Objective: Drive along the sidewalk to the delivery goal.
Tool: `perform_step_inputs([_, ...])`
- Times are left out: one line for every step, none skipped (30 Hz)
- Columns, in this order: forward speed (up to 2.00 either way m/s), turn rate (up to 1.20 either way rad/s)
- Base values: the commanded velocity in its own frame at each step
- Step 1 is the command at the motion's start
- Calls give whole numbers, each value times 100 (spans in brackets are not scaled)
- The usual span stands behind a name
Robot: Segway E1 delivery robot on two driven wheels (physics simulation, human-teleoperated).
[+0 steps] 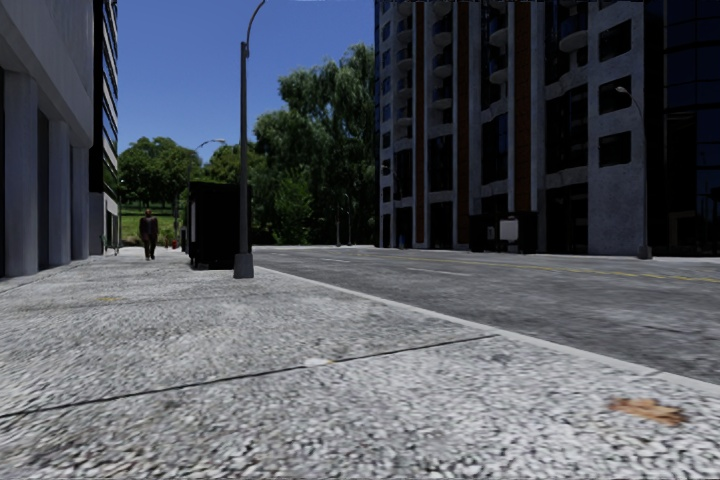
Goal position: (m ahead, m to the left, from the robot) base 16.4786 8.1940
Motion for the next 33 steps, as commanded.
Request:
perform_step_inputs([200,71])
perform_step_inputs([200,71])
perform_step_inputs([200,71])
perform_step_inputs([200,71])
perform_step_inputs([200,71])
perform_step_inputs([200,70])
perform_step_inputs([200,69])
perform_step_inputs([200,69])
perform_step_inputs([200,69])
perform_step_inputs([200,69])
perform_step_inputs([200,67])
perform_step_inputs([200,67])
perform_step_inputs([200,67])
perform_step_inputs([200,67])
perform_step_inputs([200,67])
perform_step_inputs([200,67])
perform_step_inputs([200,67])
perform_step_inputs([200,67])
perform_step_inputs([200,67])
perform_step_inputs([200,67])
perform_step_inputs([200,67])
perform_step_inputs([200,67])
perform_step_inputs([200,67])
perform_step_inputs([200,67])
perform_step_inputs([200,67])
perform_step_inputs([200,67])
perform_step_inputs([200,67])
perform_step_inputs([200,67])
perform_step_inputs([200,67])
perform_step_inputs([200,67])
perform_step_inputs([200,67])
perform_step_inputs([200,67])
perform_step_inputs([200,67])
